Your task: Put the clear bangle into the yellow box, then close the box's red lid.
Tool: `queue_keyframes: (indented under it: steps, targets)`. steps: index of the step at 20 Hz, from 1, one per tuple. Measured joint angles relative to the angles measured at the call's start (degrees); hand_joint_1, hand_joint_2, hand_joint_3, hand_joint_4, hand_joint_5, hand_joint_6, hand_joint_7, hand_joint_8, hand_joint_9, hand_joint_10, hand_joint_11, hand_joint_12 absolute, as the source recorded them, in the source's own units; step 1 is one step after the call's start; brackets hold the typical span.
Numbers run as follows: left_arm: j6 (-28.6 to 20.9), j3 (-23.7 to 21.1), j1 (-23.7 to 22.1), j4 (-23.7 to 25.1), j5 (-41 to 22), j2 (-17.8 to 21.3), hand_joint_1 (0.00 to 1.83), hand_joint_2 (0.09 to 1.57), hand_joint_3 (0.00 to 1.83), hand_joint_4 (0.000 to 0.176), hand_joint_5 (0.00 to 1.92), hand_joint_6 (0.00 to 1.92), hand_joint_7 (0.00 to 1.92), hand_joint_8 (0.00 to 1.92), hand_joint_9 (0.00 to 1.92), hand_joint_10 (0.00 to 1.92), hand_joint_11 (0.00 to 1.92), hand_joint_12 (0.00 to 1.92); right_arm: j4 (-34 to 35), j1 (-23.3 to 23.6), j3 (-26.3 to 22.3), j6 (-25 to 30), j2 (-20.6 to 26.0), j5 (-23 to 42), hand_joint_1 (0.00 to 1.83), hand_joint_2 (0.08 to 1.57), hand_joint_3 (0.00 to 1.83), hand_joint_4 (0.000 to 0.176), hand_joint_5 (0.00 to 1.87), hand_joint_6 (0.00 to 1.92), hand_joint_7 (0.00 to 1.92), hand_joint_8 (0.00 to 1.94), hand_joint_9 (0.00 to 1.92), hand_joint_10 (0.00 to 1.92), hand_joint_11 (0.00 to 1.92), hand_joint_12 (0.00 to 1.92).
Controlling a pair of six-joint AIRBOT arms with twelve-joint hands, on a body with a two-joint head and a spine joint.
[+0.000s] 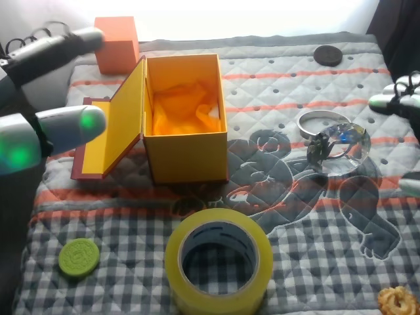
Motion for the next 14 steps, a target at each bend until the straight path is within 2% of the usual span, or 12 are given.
queue_keyframes:
  steps: [1, 3, 5, 6, 7, 8, 9, 10, 11, 12, 13, 14]
  targets:
    - [0.0, 0.1, 0.0, 0.0, 0.0, -0.3, 0.23, 1.15, 0.0, 0.176, 0.26, 0.0, 0.2, 0.0, 0.18, 0.0, 0.0, 0.18, 0.2, 0.9, 0.3, 0.0, -0.8, -0.7, 0.79, 1.07, 0.0, 0.047, 0.34, 0.0, 0.33, 0.0, 0.29, 0.0, 0.14, 0.42]
    - [0.0, 0.2, -0.1, 0.0, 0.6, -0.7, 0.26, 1.15, 0.0, 0.176, 0.25, 0.0, 0.19, 0.0, 0.19, 0.0, 0.0, 0.13, -0.3, 4.5, 1.8, 0.0, -2.9, -1.9, 0.89, 1.05, 0.0, 0.058, 0.32, 0.0, 0.35, 0.0, 0.32, 0.0, 0.16, 0.31]
    - [0.0, 0.2, -0.1, 0.1, 0.9, -0.7, 0.23, 1.16, 0.0, 0.176, 0.26, 0.0, 0.19, 0.0, 0.18, 0.0, 0.0, 0.19, -0.5, 8.5, 4.3, 0.0, -6.0, -3.2, 0.91, 1.02, 0.01, 0.029, 0.3, 0.0, 0.33, 0.0, 0.31, 0.0, 0.1, 0.38]
    - [0.0, 0.2, -0.1, 0.1, 1.0, -0.7, 0.23, 1.15, 0.0, 0.176, 0.27, 0.0, 0.2, 0.0, 0.18, 0.0, 0.0, 0.25, -0.7, 10.0, 5.4, 0.0, -7.3, -4.2, 0.89, 1.02, 0.0, 0.025, 0.3, 0.0, 0.33, 0.0, 0.3, 0.0, 0.07, 0.49]
    - [0.0, 0.3, 0.0, -0.2, 1.2, -0.7, 0.24, 1.15, 0.0, 0.176, 0.27, 0.0, 0.22, 0.0, 0.19, 0.0, 0.0, 0.34, -0.8, 11.3, 6.6, 0.0, -8.9, -6.1, 0.84, 1.02, 0.0, 0.05, 0.33, 0.01, 0.36, 0.01, 0.31, 0.0, 0.09, 0.53]
    - [0.0, 0.4, 0.1, -0.1, 1.4, -0.7, 0.22, 1.15, 0.0, 0.176, 0.27, 0.0, 0.22, 0.0, 0.2, 0.0, 0.0, 0.4, -0.7, 12.3, 7.8, 0.0, -10.5, -8.2, 0.79, 0.98, 0.0, 0.083, 0.35, 0.0, 0.4, 0.0, 0.33, 0.0, 0.11, 0.56]
    - [0.0, 0.4, 0.1, -0.2, 1.9, -0.7, 0.23, 1.16, 0.0, 0.176, 0.27, 0.0, 0.21, 0.0, 0.2, 0.0, 0.0, 0.43, -0.8, 13.0, 8.7, 0.0, -11.6, -10.2, 0.79, 0.95, 0.0, 0.087, 0.37, 0.0, 0.43, 0.0, 0.34, 0.0, 0.05, 0.7]
    - [0.0, 0.4, 0.2, -0.2, 2.0, -0.9, 0.23, 1.15, 0.0, 0.176, 0.27, 0.0, 0.21, 0.0, 0.2, 0.0, 0.0, 0.43, -0.8, 13.9, 9.9, 0.0, -12.8, -12.7, 0.81, 0.95, 0.0, 0.057, 0.38, 0.0, 0.5, 0.0, 0.42, 0.01, 0.05, 0.85]
    - [0.0, 0.4, 0.2, 0.0, 2.2, -1.0, 0.25, 1.15, 0.0, 0.176, 0.27, 0.0, 0.2, 0.0, 0.19, 0.0, 0.0, 0.41, -0.9, 14.0, 10.7, 0.0, -13.4, -14.3, 0.96, 1.0, 0.0, 0.0, 0.51, 0.01, 0.66, 0.01, 0.71, 0.04, 0.3, 0.83]
    - [0.0, 0.4, 0.2, 0.2, 2.2, -1.0, 0.26, 1.15, 0.0, 0.176, 0.27, 0.0, 0.2, 0.0, 0.18, 0.0, 0.0, 0.4, -0.8, 14.2, 10.9, -0.3, -13.4, -15.7, 0.97, 1.01, 0.0, 0.0, 0.65, 0.01, 0.8, 0.02, 0.8, 0.03, 0.31, 0.8]
    - [0.0, 0.4, 0.2, 0.2, 2.2, -1.0, 0.25, 1.15, 0.0, 0.176, 0.26, 0.0, 0.2, 0.0, 0.17, 0.0, 0.0, 0.36, -0.5, 14.2, 11.0, -1.0, -13.4, -16.7, 1.19, 1.05, 0.0, 0.0, 0.94, 0.68, 1.12, 0.55, 1.02, 0.06, 0.42, 1.08]
    - [0.0, 0.4, 0.2, 0.0, 2.2, -1.0, 0.27, 1.15, 0.0, 0.176, 0.24, 0.0, 0.18, 0.0, 0.15, 0.0, 0.0, 0.28, 0.0, 14.2, 11.0, -0.8, -13.4, -17.0, 1.24, 1.05, 0.0, 0.0, 1.03, 0.74, 1.19, 0.66, 1.17, 0.09, 0.61, 1.18]
